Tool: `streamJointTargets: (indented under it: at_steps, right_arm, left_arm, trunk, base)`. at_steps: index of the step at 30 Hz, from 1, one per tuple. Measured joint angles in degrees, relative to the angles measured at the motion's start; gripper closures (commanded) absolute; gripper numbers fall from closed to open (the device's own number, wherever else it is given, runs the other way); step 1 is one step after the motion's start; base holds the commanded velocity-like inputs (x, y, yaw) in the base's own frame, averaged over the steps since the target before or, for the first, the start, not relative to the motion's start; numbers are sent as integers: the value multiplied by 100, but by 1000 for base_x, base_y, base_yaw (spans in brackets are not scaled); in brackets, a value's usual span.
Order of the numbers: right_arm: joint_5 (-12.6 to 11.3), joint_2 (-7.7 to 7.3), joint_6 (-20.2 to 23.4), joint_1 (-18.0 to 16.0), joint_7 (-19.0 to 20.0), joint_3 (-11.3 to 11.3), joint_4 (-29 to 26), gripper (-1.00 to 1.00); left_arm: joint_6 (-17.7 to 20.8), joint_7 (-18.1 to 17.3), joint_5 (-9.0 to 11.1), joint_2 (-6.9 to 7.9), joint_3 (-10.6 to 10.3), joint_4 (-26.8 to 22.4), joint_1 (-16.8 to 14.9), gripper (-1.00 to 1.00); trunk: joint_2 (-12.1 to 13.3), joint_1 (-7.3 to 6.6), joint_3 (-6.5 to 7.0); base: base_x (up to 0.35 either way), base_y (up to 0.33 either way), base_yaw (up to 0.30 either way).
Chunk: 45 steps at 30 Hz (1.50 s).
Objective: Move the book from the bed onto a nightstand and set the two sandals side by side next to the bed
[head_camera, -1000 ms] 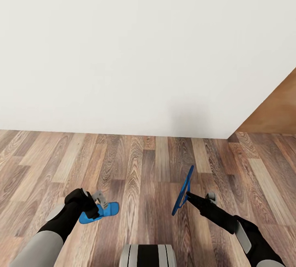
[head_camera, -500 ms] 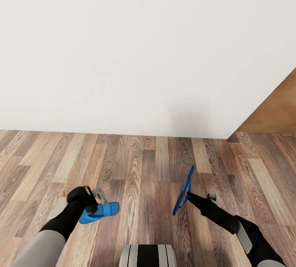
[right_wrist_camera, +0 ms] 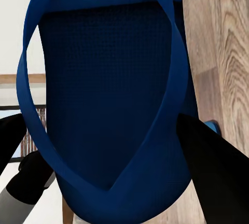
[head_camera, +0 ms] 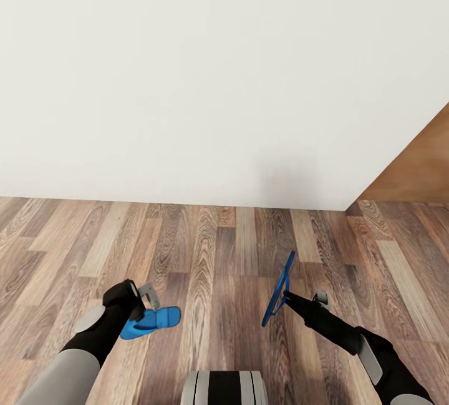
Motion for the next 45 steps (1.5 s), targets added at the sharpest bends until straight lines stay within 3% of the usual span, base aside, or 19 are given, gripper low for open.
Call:
streamJointTargets:
  at_steps: [5, 35, 41, 45]
  right_arm:
    - [0, 0, 0, 4, 0, 1, 0, 100]
    - [0, 0, 2, 3, -1, -1, 0, 100]
    - [3, 0, 1, 1, 0, 0, 1, 100]
    - [2, 0, 3, 0, 0, 0, 1, 100]
  left_arm:
    - [2, 12, -188, -4, -6, 0, 0, -100]
    - [6, 34, -231, -40, -8, -2, 0, -100]
    - [13, 220, -230, -49, -29, 3, 0, -100]
    - [18, 272, -229, -51, -150, 8, 0, -100]
  trunk:
    - [0, 0, 0]
    - [0, 0, 0]
    - [-8, 16, -132]
    - [-13, 26, -221]
  base:
    - [0, 0, 0]
    - [0, 0, 0]
    - [0, 0, 0]
    - [0, 0, 0]
